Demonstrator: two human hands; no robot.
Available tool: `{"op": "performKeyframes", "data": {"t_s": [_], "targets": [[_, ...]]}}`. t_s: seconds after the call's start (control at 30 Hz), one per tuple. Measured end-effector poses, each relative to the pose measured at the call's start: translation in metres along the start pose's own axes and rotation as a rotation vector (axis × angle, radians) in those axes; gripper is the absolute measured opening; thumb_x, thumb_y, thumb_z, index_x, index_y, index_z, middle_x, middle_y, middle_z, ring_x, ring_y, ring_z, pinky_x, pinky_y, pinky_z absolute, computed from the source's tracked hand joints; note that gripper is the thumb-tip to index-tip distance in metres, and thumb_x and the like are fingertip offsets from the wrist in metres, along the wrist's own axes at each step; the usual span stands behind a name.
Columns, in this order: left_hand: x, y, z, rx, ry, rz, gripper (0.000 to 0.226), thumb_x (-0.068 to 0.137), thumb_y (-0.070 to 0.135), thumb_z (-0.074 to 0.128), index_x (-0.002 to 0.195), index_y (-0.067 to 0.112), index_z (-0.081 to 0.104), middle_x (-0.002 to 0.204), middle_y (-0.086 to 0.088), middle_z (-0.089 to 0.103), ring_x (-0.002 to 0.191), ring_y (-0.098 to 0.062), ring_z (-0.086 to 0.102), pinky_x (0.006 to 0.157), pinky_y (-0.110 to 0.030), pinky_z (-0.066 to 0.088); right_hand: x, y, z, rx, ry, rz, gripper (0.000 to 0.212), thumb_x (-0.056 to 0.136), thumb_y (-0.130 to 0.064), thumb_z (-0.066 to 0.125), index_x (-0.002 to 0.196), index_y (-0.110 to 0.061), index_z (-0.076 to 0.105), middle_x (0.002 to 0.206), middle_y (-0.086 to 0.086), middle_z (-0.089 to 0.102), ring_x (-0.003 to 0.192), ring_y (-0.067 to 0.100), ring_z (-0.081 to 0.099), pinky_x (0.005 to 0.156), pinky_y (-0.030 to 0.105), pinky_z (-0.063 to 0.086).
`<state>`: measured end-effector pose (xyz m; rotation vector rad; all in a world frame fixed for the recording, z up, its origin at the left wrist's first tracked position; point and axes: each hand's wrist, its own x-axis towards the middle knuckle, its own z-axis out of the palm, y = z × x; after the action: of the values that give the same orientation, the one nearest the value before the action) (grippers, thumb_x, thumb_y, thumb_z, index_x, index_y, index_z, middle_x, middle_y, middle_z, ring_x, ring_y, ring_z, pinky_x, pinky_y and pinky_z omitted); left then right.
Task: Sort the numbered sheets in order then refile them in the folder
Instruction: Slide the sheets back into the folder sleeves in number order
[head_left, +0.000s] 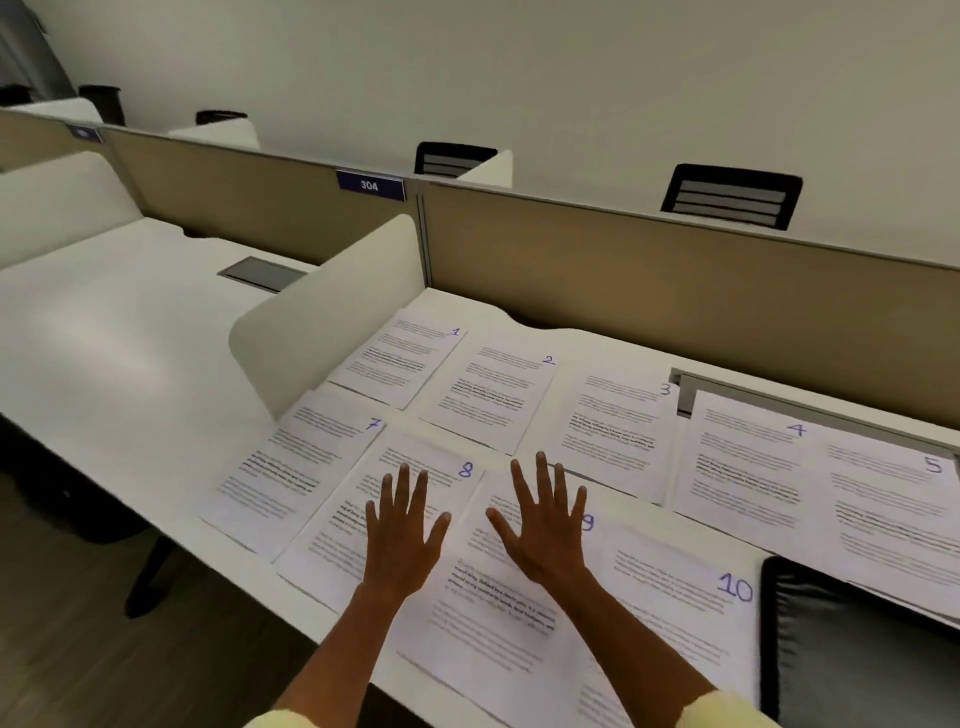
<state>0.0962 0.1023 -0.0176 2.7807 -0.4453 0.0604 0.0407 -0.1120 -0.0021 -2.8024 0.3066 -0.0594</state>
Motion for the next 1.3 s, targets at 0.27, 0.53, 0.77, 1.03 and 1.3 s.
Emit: {"op": "performKeyframes", "data": {"t_s": [0.27, 0.53, 0.77, 1.03, 1.3], "targets": [[0.042, -0.037, 0.009, 0.010, -0.038, -0.055, 0.079, 0.091, 0.072, 0.009, 0.156, 0.028, 0.002, 0.163, -0.001, -0.007, 0.150, -0.024, -0.005, 0.116, -0.052, -0.003, 0.053, -0.010, 0.008, 0.004, -0.037, -0.003, 0.096, 0.073, -0.087, -0.019, 0.154, -0.035, -0.015, 0.161, 0.002, -0.029, 0.149, 0.028, -0.024, 0.116, 0.058, -0.017], [0.104, -0.079, 0.009, -0.003, -0.060, -0.022, 0.082, 0.090, 0.074, 0.003, 0.156, 0.026, 0.006, 0.164, -0.002, -0.008, 0.150, -0.024, -0.007, 0.116, -0.052, -0.002, 0.108, -0.033, 0.024, 0.009, -0.046, 0.033, 0.083, 0.082, -0.084, -0.004, 0.150, -0.040, -0.024, 0.159, -0.001, -0.035, 0.148, 0.026, -0.028, 0.116, 0.057, -0.019], [0.183, -0.124, 0.009, -0.007, -0.082, 0.051, 0.082, 0.090, 0.074, 0.002, 0.156, 0.026, 0.007, 0.164, -0.003, -0.008, 0.151, -0.024, -0.007, 0.118, -0.055, 0.000, 0.170, -0.076, 0.050, -0.015, -0.025, 0.093, 0.084, 0.083, -0.084, -0.006, 0.154, -0.040, -0.018, 0.164, 0.004, -0.022, 0.151, 0.030, -0.017, 0.117, 0.060, -0.012], [0.273, -0.175, 0.018, 0.006, -0.099, 0.124, 0.079, 0.093, 0.070, 0.007, 0.156, 0.022, 0.012, 0.164, -0.005, -0.001, 0.151, -0.026, -0.001, 0.118, -0.055, 0.004, 0.238, -0.126, 0.084, 0.035, -0.025, 0.143, 0.079, 0.081, -0.086, -0.006, 0.145, -0.048, -0.032, 0.163, 0.000, -0.025, 0.150, 0.026, -0.023, 0.116, 0.054, -0.019], [0.347, -0.195, 0.027, -0.004, -0.095, 0.193, 0.079, 0.095, 0.067, 0.013, 0.156, 0.018, 0.014, 0.164, -0.008, 0.002, 0.151, -0.025, 0.001, 0.120, -0.054, 0.010, 0.304, -0.153, 0.107, 0.053, -0.062, 0.127, 0.082, 0.081, -0.085, -0.003, 0.148, -0.045, -0.027, 0.160, -0.001, -0.033, 0.149, 0.024, -0.028, 0.117, 0.046, -0.021]]}}
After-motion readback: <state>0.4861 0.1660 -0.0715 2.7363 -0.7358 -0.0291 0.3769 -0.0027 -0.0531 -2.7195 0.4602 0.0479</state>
